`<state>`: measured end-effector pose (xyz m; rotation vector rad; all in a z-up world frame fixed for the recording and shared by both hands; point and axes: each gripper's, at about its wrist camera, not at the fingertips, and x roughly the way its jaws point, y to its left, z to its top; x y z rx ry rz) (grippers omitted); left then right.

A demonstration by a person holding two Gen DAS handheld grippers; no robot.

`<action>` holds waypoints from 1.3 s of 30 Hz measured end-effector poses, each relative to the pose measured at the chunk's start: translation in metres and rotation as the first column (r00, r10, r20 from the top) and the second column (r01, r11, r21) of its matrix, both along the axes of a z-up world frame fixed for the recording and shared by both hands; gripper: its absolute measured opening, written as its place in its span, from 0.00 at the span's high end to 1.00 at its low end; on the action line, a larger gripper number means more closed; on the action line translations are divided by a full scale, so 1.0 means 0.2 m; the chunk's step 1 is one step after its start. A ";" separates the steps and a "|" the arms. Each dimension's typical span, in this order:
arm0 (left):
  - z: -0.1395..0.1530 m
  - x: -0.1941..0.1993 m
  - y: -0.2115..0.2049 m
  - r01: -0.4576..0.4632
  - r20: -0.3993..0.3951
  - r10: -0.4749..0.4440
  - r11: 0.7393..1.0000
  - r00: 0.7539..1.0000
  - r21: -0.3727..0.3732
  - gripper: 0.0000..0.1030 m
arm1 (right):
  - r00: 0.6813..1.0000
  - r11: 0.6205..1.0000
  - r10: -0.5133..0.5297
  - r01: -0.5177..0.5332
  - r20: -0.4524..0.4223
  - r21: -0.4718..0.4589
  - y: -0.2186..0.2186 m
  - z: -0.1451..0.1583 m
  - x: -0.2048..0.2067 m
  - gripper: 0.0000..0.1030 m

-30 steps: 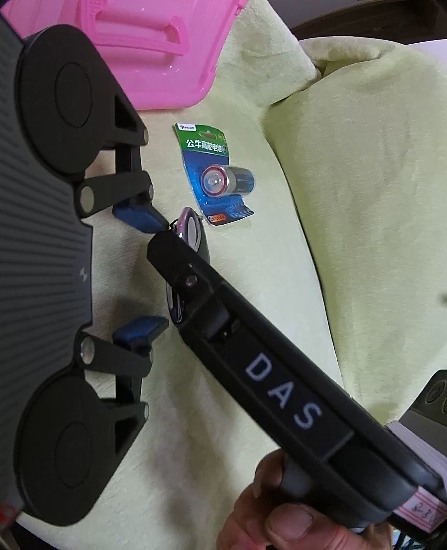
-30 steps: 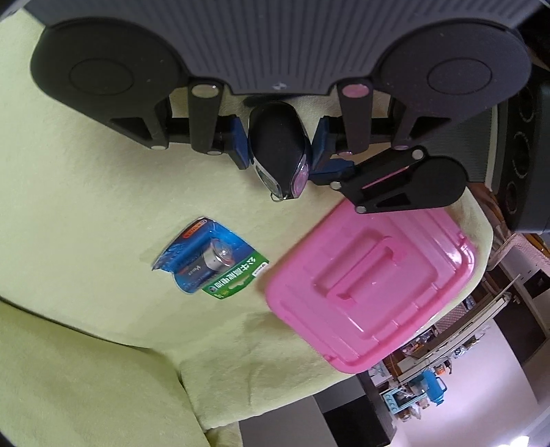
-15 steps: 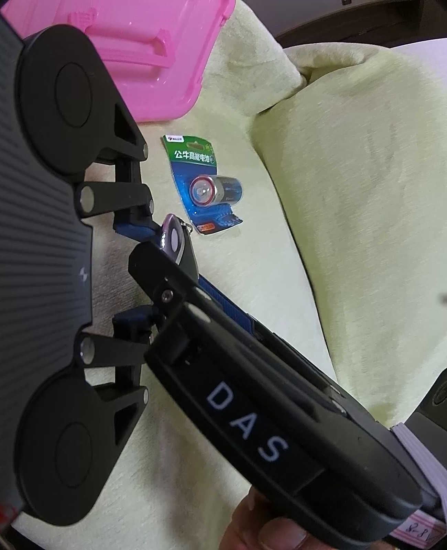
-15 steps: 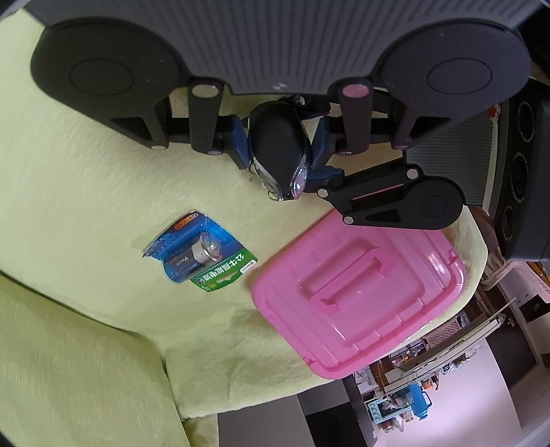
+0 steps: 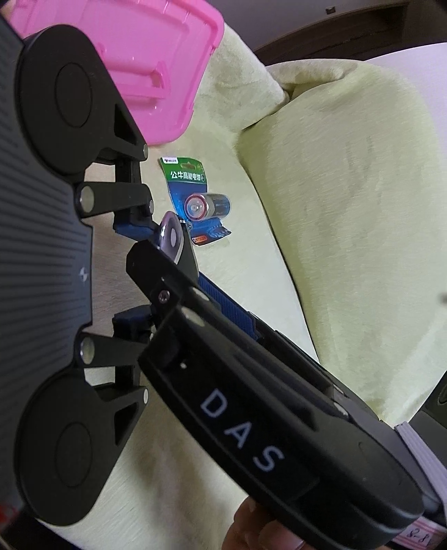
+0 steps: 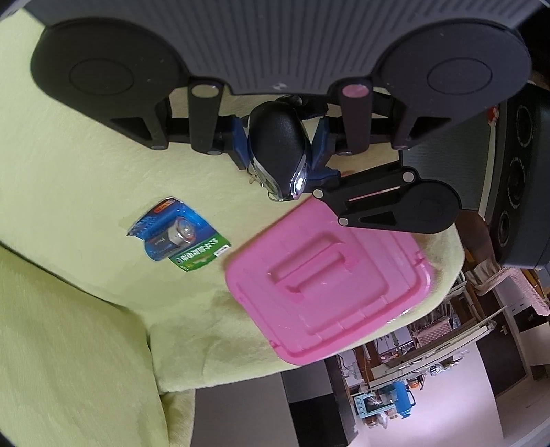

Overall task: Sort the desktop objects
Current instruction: 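Lift the black mouse off the sofa with the right gripper, then carry the mouse with the right gripper over the pink tub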

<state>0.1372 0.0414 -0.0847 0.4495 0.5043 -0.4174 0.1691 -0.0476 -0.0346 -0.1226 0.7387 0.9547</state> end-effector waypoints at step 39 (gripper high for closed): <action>0.32 -0.92 0.24 -0.188 0.163 0.183 0.982 0.970 0.020 0.64 | 0.958 0.977 0.211 -0.211 0.194 -0.020 0.30 0.30 -0.96 0.83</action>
